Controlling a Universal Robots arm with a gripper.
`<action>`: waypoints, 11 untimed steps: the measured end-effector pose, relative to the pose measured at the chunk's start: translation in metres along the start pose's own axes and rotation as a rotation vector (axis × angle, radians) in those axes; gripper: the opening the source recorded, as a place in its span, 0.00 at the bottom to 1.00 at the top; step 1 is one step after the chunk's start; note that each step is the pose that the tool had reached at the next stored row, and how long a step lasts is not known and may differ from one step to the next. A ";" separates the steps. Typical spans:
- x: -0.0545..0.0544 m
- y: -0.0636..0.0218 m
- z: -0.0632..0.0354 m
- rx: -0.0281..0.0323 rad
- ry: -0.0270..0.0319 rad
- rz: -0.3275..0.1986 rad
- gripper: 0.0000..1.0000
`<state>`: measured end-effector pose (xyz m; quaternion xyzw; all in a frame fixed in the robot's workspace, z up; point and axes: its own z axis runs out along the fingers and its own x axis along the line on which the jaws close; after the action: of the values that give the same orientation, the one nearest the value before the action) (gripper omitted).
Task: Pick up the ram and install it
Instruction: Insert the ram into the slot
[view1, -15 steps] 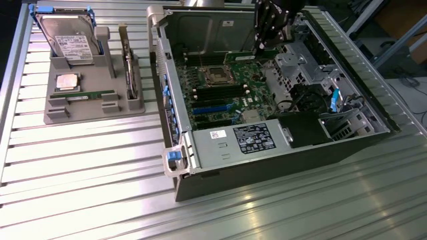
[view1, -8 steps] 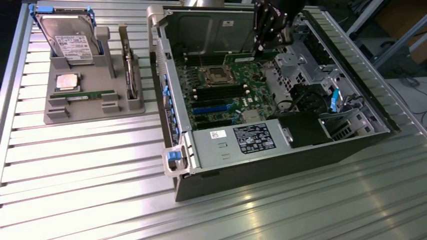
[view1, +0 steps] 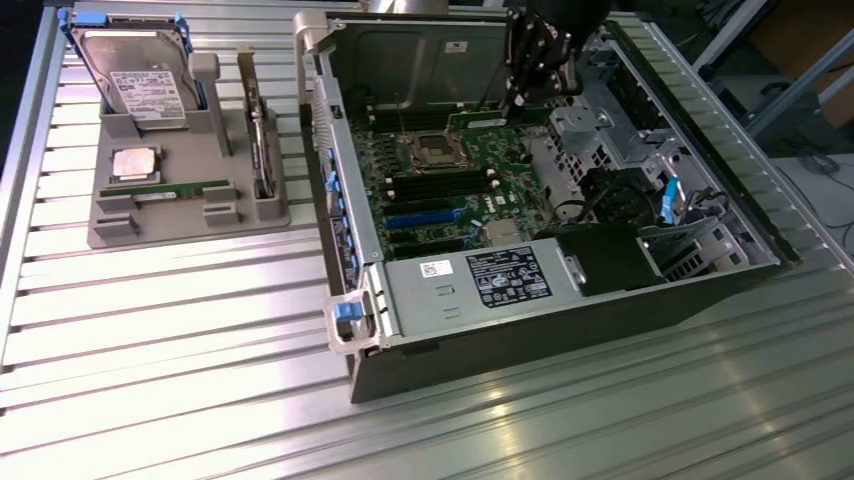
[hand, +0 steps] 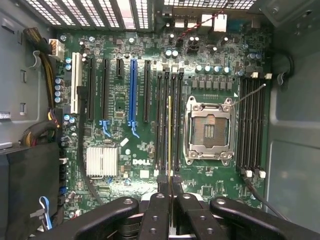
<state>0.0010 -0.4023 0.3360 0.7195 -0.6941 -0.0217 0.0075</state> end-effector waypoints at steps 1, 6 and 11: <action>0.000 0.0000 0.0007 0.0000 0.0000 0.000 0.12; 0.000 -0.0002 0.0047 0.0000 0.0000 0.000 0.12; 0.000 -0.0004 0.0093 0.0000 0.0000 0.000 0.12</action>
<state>0.0010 -0.4023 0.3267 0.7196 -0.6941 -0.0216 0.0075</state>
